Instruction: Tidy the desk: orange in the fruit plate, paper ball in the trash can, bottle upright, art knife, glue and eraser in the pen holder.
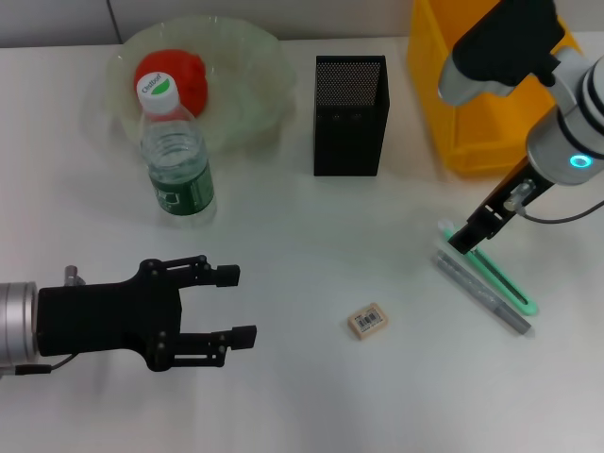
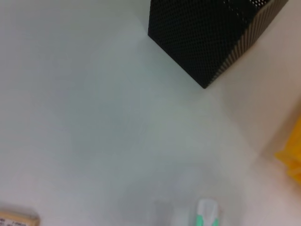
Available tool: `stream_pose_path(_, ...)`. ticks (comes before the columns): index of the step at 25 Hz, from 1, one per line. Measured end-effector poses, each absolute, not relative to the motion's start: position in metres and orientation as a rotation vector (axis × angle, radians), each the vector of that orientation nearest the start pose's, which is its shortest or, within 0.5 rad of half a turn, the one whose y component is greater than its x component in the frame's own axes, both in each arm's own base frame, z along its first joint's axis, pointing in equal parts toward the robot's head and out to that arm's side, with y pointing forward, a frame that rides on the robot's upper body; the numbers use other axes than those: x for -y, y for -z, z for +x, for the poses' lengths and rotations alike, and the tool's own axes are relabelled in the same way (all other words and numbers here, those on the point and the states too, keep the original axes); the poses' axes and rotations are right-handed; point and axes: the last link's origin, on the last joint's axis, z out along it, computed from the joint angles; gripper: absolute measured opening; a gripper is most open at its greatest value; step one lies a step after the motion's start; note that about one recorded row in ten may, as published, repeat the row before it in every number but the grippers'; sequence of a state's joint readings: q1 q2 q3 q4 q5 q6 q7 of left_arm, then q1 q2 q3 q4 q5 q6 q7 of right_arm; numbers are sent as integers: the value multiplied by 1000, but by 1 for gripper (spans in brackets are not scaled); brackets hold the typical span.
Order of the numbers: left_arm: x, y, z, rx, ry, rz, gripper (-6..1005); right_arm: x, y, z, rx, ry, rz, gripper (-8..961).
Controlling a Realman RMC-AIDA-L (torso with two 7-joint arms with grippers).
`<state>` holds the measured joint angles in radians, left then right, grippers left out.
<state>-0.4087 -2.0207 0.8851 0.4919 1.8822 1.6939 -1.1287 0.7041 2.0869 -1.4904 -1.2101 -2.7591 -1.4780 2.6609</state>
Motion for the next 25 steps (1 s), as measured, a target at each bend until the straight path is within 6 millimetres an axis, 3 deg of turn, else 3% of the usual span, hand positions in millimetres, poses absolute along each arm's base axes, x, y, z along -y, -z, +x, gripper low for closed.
stream_pose_path(6, -268, 19, -287, 485, 782, -2918, 797, -376, 32, 188, -853, 703, -2467, 717)
stream_pose_path(14, -272, 23, -285, 480, 762, -2913, 797, -379, 39, 193, -861, 726, -2466, 488)
stream_pose_path(20, -273, 24, -285, 482, 758, -2910, 796, -377, 43, 193, -831, 748, -2474, 445)
stream_pose_path(25, -273, 25, -285, 483, 756, -2908, 796, -377, 44, 194, -828, 751, -2475, 305)
